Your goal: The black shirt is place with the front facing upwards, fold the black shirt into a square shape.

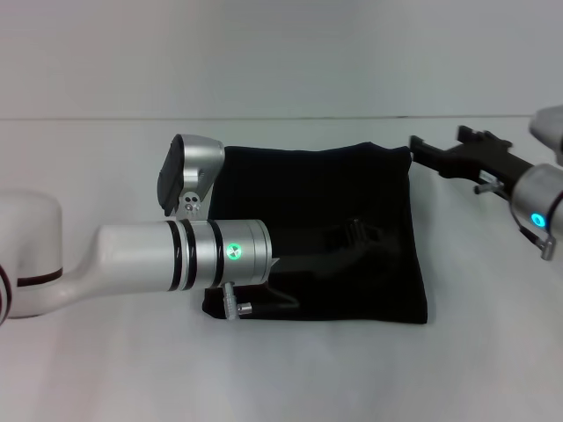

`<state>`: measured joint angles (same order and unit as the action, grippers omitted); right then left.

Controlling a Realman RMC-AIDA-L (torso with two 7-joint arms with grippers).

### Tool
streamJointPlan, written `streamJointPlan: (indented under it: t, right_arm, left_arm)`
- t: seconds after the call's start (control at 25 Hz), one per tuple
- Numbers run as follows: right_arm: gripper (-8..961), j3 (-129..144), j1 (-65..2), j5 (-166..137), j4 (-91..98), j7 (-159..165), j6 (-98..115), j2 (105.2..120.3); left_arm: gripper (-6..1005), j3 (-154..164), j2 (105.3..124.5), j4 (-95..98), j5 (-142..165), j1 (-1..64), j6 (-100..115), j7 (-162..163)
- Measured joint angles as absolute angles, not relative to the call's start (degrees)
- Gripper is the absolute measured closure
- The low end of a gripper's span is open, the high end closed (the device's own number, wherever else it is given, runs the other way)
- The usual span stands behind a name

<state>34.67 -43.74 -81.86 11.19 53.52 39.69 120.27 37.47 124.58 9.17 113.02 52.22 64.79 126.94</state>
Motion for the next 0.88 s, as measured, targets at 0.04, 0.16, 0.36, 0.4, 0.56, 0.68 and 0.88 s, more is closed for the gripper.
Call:
streamJointPlan:
  t: [0.04, 0.16, 0.36, 0.4, 0.56, 0.68, 0.88]
  right_arm:
    - [34, 33.57, -43.29, -81.85, 11.17, 53.52, 39.57, 120.25]
    - [34, 30.77, -41.79, -81.82, 11.19, 53.52, 40.37, 120.13]
    - [33, 27.27, -39.16, -81.82, 11.38, 53.86, 43.66, 119.9]
    - [33, 26.92, -38.77, -81.82, 11.38, 53.91, 44.43, 119.89]
    - [33, 27.25, -37.11, -82.3, 11.37, 54.06, 50.06, 119.78]
    - [34, 29.5, -35.63, -84.35, 11.4, 53.73, 58.11, 119.72]
    - [35, 34.63, -35.1, -88.5, 11.63, 53.52, 64.89, 119.72]
  left_arm:
    - [941, 37.42, 124.58, 9.09, 112.99, 52.28, 64.9, 126.58]
    - [938, 37.44, 124.7, 8.33, 112.95, 52.9, 65.5, 124.64]
    - [871, 36.34, 124.6, 6.86, 111.2, 53.02, 70.63, 121.75]
    - [838, 36.3, 124.5, 6.94, 110.77, 52.91, 72.14, 121.98]
    - [623, 36.38, 124.09, 8.78, 109.99, 51.87, 77.35, 122.77]
    - [411, 36.5, 123.6, 13.14, 110.0, 49.34, 81.02, 123.83]
    - [240, 36.21, 120.62, 19.13, 109.54, 43.72, 82.0, 127.7]
